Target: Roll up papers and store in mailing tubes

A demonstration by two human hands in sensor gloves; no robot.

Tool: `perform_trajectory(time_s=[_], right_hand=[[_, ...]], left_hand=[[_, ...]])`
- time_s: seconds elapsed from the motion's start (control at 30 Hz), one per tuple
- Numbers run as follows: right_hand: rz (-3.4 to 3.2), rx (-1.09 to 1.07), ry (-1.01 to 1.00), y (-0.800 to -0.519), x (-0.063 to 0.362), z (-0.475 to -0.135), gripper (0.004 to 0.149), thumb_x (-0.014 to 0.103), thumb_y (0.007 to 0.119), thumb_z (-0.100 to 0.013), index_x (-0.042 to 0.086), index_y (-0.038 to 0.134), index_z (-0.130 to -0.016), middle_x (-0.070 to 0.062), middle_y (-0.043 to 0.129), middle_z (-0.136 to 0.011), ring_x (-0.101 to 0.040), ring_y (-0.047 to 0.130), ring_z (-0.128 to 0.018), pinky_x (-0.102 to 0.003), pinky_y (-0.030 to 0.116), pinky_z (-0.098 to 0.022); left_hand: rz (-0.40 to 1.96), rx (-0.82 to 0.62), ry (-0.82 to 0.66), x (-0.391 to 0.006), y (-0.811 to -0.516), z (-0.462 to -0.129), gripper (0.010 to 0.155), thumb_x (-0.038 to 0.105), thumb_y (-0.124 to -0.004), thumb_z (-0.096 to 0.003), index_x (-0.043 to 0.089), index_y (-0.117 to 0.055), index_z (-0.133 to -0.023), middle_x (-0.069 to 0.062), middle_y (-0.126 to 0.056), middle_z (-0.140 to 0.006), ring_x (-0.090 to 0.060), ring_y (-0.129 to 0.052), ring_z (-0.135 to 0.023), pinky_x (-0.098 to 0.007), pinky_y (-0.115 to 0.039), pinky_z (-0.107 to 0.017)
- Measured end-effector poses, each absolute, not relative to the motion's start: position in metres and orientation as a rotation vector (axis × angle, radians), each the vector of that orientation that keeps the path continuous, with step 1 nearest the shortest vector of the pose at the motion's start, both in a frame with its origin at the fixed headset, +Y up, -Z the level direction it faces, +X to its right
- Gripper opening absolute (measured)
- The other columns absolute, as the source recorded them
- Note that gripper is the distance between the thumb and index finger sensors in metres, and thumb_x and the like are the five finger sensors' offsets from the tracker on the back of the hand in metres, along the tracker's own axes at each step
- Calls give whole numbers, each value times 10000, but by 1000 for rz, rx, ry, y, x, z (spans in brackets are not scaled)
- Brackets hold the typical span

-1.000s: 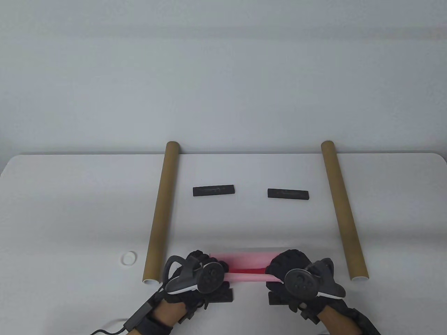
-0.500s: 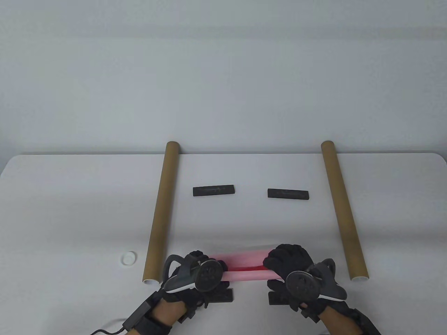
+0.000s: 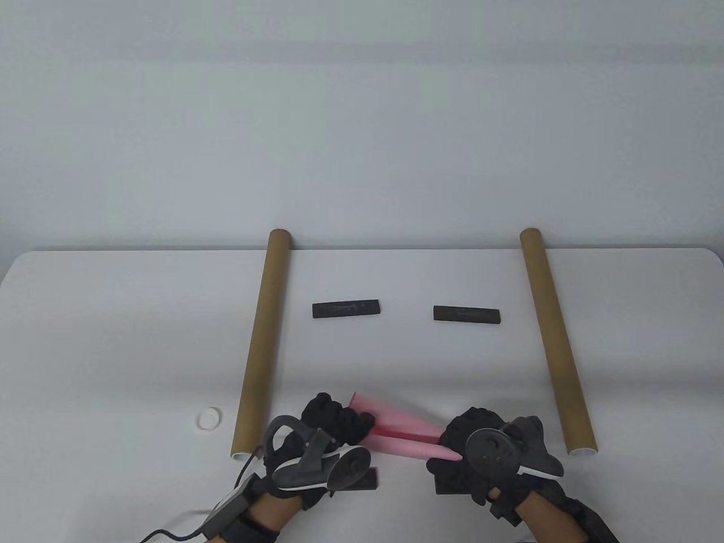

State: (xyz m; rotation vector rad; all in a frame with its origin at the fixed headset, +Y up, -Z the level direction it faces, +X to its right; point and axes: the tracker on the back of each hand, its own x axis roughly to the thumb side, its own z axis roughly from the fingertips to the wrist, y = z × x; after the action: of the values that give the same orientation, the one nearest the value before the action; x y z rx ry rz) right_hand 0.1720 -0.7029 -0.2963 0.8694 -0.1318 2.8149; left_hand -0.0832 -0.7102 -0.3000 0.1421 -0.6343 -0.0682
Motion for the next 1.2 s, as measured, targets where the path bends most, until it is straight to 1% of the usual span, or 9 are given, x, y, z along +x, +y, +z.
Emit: perform_trajectory(time_s=[0.1, 0.2, 0.43, 0.57, 0.73, 0.83, 0.93, 1.07, 1.2], right_hand=[[2848, 895, -226, -700, 170, -292, 643, 537, 920, -413, 198, 788, -944, -97, 788, -1007, -452, 747, -974, -692, 640, -703], [2866, 897, -281, -698, 168, -290, 570, 461, 944, -422, 216, 813, -920, -74, 822, -980, -422, 782, -960, -681, 654, -706], [2841, 881, -182, -702, 171, -295, 466, 564, 875, -430, 214, 953, -727, -60, 985, -769, -378, 954, -773, -659, 731, -656], [2806, 879, -116, -703, 172, -297, 521, 642, 813, -412, 205, 1002, -623, -62, 1039, -663, -373, 1006, -680, -650, 766, -620], [2854, 880, -209, -701, 172, -294, 627, 560, 901, -417, 193, 819, -918, -90, 832, -970, -426, 816, -927, -675, 673, -691], [2867, 899, -244, -701, 169, -291, 592, 473, 926, -431, 203, 793, -941, -85, 806, -995, -424, 791, -954, -682, 657, -702], [2864, 903, -232, -701, 168, -291, 489, 458, 903, -450, 215, 852, -871, -65, 878, -917, -391, 863, -885, -666, 685, -692], [2820, 896, -147, -703, 169, -295, 481, 566, 845, -442, 206, 946, -745, -66, 981, -778, -375, 960, -760, -657, 732, -653], [2810, 890, -87, -705, 171, -298, 545, 638, 785, -426, 194, 993, -663, -72, 1027, -700, -377, 997, -698, -658, 752, -628]], left_hand=[[113, -65, -589, -89, -718, -310, 532, 626, -834, -347, 311, -882, -774, 129, -1030, -491, -97, -1086, -459, -468, -768, -669], [214, -142, -584, -92, -723, -314, 520, 622, -832, -351, 293, -914, -745, 116, -1042, -448, -112, -1092, -418, -473, -777, -657], [-37, 68, -623, -85, -718, -304, 695, 617, -853, -342, 294, -714, -942, 67, -929, -783, -183, -989, -746, -512, -692, -704], [-114, 146, -637, -81, -713, -299, 657, 581, -874, -346, 301, -724, -921, 75, -928, -752, -165, -990, -712, -510, -696, -699], [-16, 80, -611, -86, -713, -305, 526, 607, -849, -349, 316, -858, -787, 118, -1009, -535, -108, -1065, -502, -475, -758, -671], [24, 24, -590, -88, -717, -309, 534, 654, -794, -344, 313, -905, -740, 118, -1031, -469, -107, -1082, -440, -468, -772, -663], [-27, 31, -598, -86, -719, -308, 565, 670, -764, -342, 314, -899, -759, 117, -1036, -496, -111, -1086, -468, -467, -764, -671], [-81, 97, -619, -84, -717, -302, 699, 652, -809, -342, 301, -726, -941, 63, -932, -798, -189, -991, -756, -506, -693, -704], [-133, 171, -656, -79, -713, -298, 669, 595, -855, -348, 296, -719, -931, 75, -929, -764, -169, -991, -727, -507, -695, -699]])
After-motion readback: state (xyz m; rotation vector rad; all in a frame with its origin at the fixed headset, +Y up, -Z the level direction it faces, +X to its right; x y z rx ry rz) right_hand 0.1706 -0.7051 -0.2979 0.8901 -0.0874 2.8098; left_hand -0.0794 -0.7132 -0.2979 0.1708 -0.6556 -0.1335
